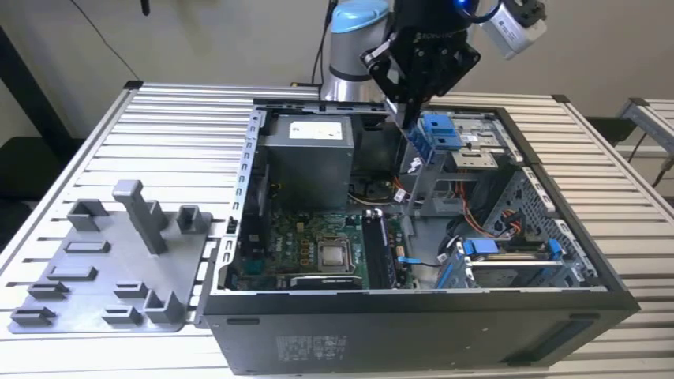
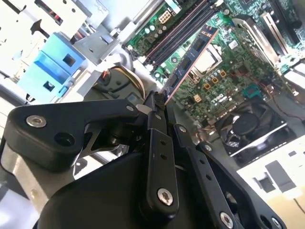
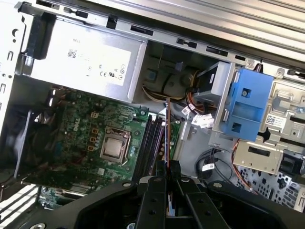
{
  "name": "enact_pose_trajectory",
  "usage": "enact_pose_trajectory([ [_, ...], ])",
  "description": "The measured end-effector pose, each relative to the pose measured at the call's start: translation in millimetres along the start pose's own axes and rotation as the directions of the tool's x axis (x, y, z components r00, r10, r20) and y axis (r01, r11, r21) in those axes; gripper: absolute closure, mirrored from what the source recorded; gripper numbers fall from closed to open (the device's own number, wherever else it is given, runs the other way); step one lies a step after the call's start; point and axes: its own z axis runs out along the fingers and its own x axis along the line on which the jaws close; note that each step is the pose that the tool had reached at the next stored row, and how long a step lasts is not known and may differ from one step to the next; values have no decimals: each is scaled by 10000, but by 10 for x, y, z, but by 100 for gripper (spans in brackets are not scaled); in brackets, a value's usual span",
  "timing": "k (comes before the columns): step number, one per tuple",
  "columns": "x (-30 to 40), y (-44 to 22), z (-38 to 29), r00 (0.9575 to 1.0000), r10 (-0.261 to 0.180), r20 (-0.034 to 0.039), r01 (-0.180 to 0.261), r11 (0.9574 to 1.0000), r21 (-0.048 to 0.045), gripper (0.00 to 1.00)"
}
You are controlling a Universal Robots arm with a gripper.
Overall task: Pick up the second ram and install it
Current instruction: 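Insert the second ram into the second slot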
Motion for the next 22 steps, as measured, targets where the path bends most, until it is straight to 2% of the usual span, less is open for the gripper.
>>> enact_pose_trajectory([
  [4,0,0,2,9991,435,15,-435,9991,13,86],
  [9,0,0,6,9950,1001,38,-1001,9950,27,86],
  [19,0,0,13,9785,2060,80,-2060,9785,52,86],
  [22,0,0,18,9711,2386,94,-2387,9711,58,86],
])
